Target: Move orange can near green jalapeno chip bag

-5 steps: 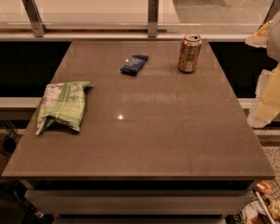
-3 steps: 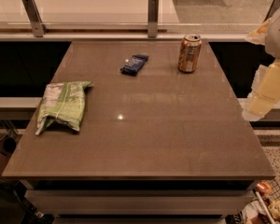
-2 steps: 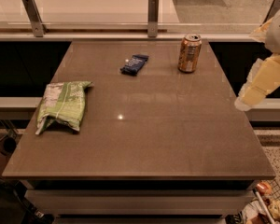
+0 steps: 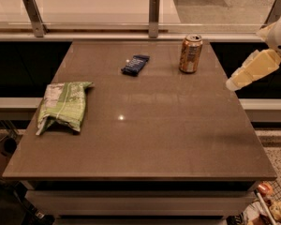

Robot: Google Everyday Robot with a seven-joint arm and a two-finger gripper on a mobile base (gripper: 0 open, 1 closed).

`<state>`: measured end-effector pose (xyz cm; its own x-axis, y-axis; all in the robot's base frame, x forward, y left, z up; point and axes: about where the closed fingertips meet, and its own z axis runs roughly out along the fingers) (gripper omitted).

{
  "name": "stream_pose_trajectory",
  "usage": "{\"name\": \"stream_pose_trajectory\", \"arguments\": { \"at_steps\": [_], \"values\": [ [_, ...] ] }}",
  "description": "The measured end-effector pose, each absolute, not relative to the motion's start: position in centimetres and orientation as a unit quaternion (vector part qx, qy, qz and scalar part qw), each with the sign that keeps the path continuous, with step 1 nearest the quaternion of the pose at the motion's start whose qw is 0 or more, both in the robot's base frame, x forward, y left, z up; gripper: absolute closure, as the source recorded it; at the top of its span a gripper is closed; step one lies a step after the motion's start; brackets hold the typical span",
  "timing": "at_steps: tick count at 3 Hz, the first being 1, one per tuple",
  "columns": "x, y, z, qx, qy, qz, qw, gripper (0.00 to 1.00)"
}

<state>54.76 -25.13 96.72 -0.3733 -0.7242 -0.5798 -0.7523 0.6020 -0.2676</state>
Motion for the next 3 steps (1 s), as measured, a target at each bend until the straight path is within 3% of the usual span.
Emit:
{"name": "stream_pose_trajectory", "arguments": {
  "at_steps": [3],
  "values": [
    [65.5,-26.6,95.0,-0.380,0.783,0.096,0.483,0.00]
  ]
}}
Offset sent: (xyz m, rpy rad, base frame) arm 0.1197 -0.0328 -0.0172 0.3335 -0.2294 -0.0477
